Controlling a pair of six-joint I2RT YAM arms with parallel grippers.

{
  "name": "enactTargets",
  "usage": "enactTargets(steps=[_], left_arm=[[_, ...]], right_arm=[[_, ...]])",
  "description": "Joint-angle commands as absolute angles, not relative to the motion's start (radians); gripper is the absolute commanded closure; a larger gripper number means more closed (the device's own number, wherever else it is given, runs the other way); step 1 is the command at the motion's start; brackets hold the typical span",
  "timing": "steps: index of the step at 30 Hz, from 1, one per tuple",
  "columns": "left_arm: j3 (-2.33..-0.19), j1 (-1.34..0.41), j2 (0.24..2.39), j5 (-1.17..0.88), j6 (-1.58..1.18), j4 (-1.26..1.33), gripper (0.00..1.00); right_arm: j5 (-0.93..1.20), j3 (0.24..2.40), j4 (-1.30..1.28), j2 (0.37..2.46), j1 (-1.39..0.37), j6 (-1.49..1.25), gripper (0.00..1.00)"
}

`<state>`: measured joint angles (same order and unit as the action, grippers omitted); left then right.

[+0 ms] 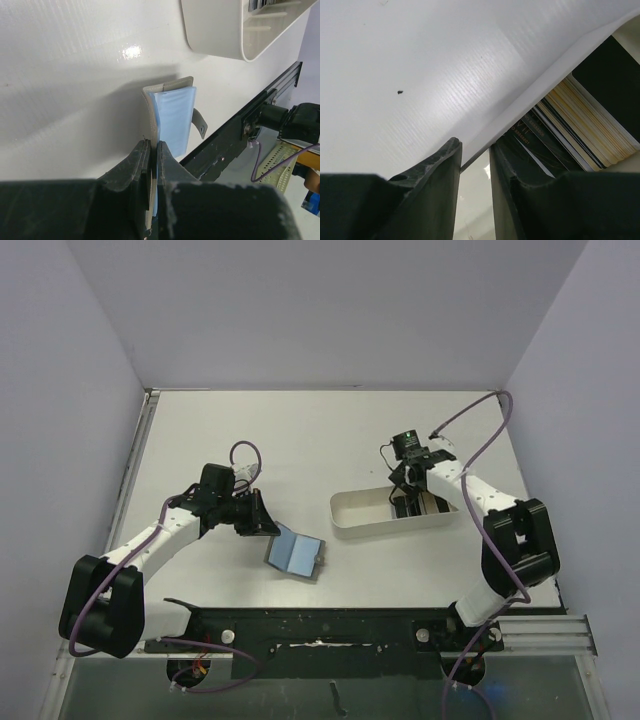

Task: Put the credit cards into the card holder
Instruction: Adjust the storage box at the center of the board.

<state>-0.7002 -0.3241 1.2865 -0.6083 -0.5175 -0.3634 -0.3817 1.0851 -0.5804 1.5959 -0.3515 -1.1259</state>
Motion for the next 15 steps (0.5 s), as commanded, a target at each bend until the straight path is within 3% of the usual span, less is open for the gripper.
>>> enactTargets(steps=[1,5,11,15], left_arm=[[-0.717,-0.316,1.267,-0.61,-0.515,-0.347,1.0],[-0.718,-0.316,1.273,-0.613,-0.515,-0.346,1.0],[-0.72,-0.303,1.285,-0.636,-0.512,-0.342,1.0],[-0.715,-0.302,1.282,-0.649,-0.514,-0.337,1.0]], right_arm=[[-0.38,1.154,-0.533,1.623,-0.391,-1.03,0.68],[-0.401,1.189,-0.581,1.623,-0.388,-0.884,0.46],[-0.405,1.193,-0.59,1.57,-0.384,-0.637,0.25],[-0.419,1.18,-0.58,1.54,-0.383,-0.449,0.24]])
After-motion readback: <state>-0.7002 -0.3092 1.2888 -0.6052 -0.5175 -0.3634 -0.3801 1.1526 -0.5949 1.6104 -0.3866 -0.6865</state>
